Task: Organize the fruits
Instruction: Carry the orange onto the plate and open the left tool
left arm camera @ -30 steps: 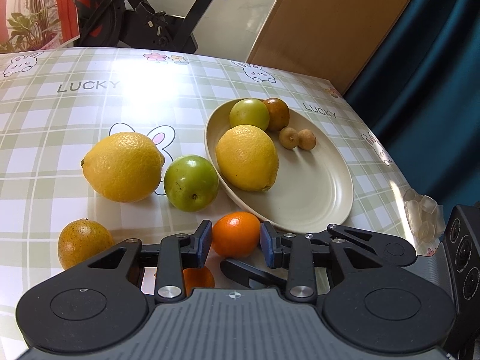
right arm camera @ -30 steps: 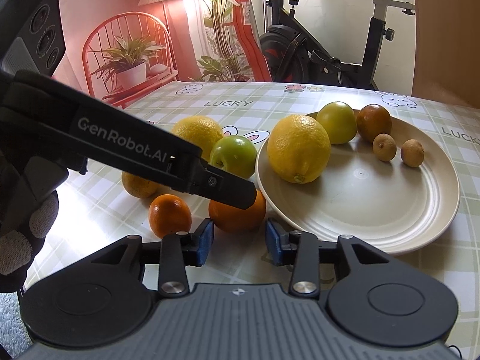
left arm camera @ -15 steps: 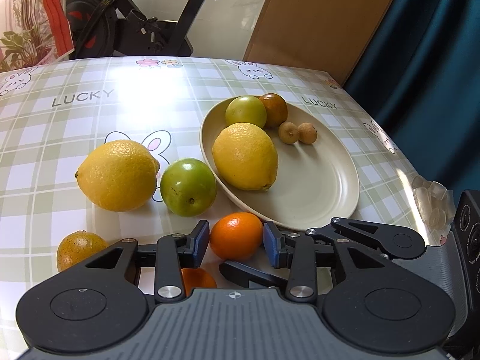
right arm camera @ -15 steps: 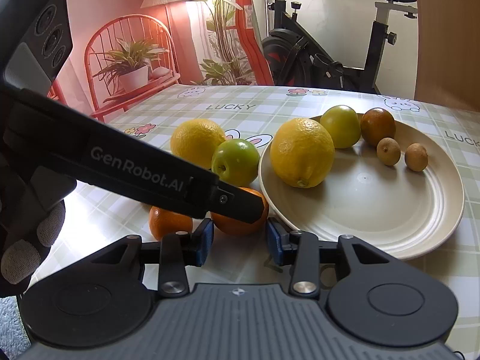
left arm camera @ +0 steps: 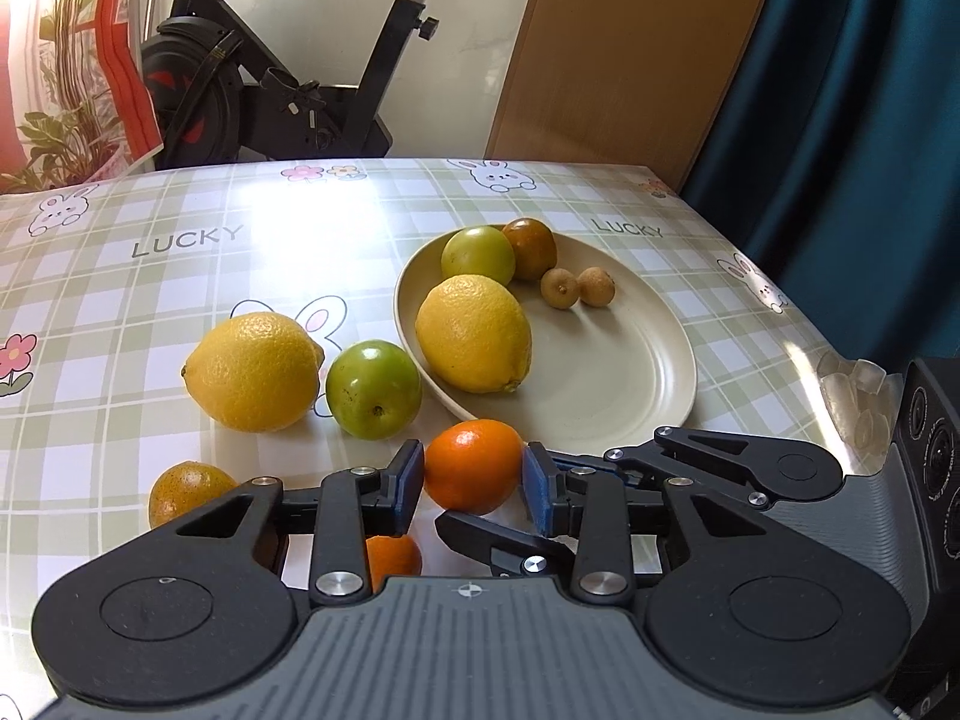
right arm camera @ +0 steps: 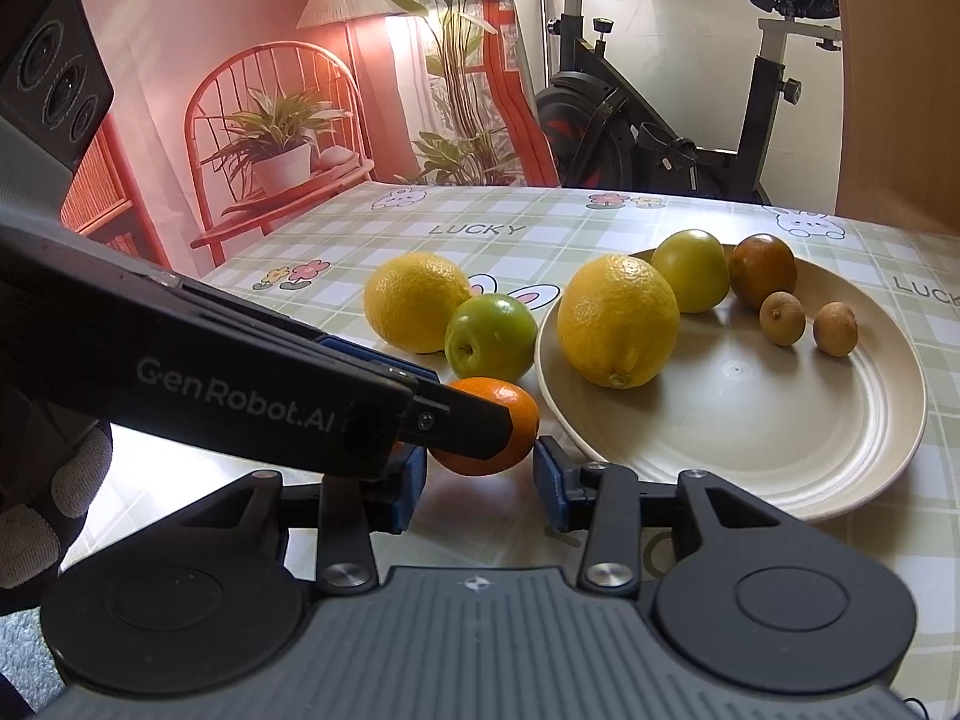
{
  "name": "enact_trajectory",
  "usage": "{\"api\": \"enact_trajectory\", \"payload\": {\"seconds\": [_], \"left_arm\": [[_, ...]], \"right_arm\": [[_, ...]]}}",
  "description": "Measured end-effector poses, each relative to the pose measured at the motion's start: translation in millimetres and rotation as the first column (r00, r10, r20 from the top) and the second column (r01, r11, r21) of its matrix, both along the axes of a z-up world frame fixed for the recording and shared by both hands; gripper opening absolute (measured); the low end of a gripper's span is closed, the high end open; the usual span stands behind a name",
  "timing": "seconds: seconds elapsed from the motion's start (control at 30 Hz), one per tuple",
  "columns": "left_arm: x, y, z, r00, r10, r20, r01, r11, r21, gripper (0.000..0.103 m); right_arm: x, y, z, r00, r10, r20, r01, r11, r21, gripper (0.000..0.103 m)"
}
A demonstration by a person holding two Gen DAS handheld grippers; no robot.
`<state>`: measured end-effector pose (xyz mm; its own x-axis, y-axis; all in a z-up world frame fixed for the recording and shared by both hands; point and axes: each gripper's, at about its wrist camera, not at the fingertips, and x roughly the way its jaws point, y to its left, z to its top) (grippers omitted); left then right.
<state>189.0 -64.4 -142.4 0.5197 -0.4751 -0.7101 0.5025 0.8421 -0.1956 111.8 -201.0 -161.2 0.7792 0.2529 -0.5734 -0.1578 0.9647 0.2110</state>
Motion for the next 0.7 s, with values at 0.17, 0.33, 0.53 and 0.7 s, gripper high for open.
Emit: {"api": "enact_trajectory", "payload": {"seconds": [0.17, 0.33, 0.53, 0.7], "left_arm": [[-5, -13, 10, 0.999, -0.020, 0.042, 0.019, 1.000, 0.009, 0.038], [-3, -35, 15, 0.996, -0.053, 0.066, 0.053, 0.999, 0.010, 0.038], [8, -71, 17, 0.988, -0.126, 0.095, 0.122, 0.992, 0.042, 0.038], [27, -96, 11, 0.984, -0.155, 0.084, 0.149, 0.986, 0.070, 0.038]], "right_arm": [[-9, -5, 9, 0.998, -0.034, 0.044, 0.034, 0.999, 0.004, 0.042], [-16, -20, 16, 0.994, -0.090, 0.063, 0.088, 0.996, 0.033, 0.042], [-14, -49, 16, 0.982, -0.183, 0.052, 0.180, 0.982, 0.065, 0.042], [-4, -68, 13, 0.972, -0.231, 0.040, 0.229, 0.972, 0.050, 0.042]]}}
